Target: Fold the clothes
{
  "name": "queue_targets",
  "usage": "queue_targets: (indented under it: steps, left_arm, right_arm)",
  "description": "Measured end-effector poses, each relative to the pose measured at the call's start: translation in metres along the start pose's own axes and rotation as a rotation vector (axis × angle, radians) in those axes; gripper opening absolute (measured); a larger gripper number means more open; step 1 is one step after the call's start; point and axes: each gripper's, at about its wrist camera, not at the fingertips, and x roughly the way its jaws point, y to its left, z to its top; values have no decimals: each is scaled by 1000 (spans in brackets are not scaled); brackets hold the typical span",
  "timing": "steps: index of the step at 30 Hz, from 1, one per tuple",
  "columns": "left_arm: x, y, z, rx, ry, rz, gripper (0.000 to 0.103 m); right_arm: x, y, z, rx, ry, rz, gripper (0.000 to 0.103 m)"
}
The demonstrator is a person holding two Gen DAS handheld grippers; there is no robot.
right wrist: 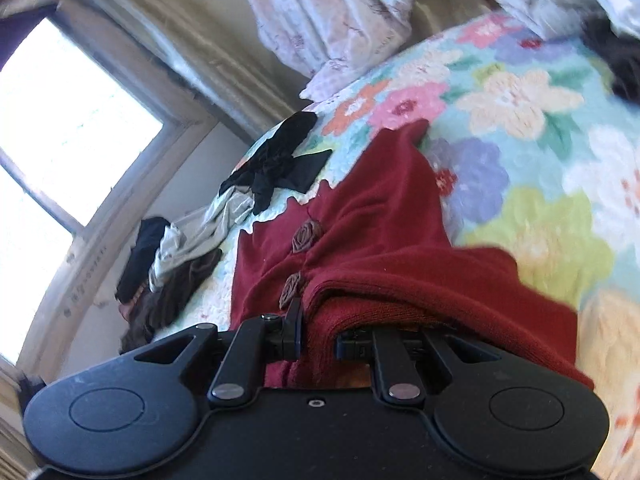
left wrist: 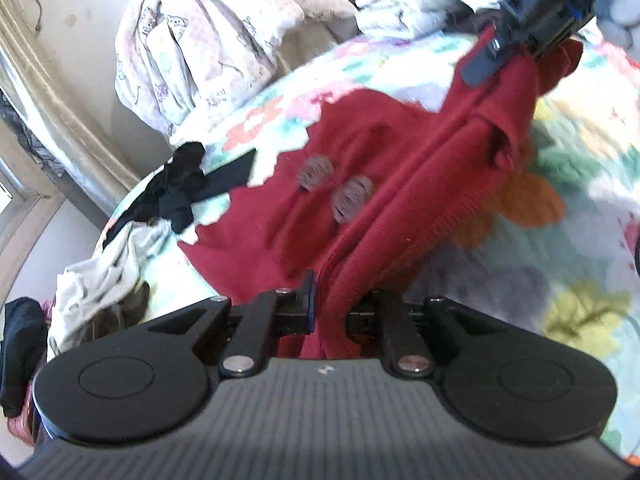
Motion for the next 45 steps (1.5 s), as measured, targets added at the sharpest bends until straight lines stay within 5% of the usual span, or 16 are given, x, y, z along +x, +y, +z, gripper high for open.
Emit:
queue_targets:
  steps: [11, 16, 21, 27, 34, 40, 45]
  left_arm:
    - [110, 89, 51, -72, -16, -12, 11]
    - [178, 130, 82, -20, 79, -137, 14]
    - [237, 169, 80, -126, 222, -256, 43]
    - [220, 208, 55, -322, 104, -285, 59]
    - [221, 246, 23, -591, 7, -318, 62]
    - [225, 271, 26, -781, -17, -404, 62]
    - [217, 264, 41, -637, 3, -370, 65]
  right_arm:
    - [78, -6, 102, -106, 38, -20, 18]
    - [131, -14, 147, -96, 136, -138, 18]
    - [178, -22, 183, -112, 201, -246, 19]
    - [189, -39, 186, -69, 196, -214, 23]
    - [161, -55, 184, 203, 103, 25, 32]
    - [135, -9, 158, -170, -44, -224, 33]
    - [137, 13, 134, -299, -2, -207, 32]
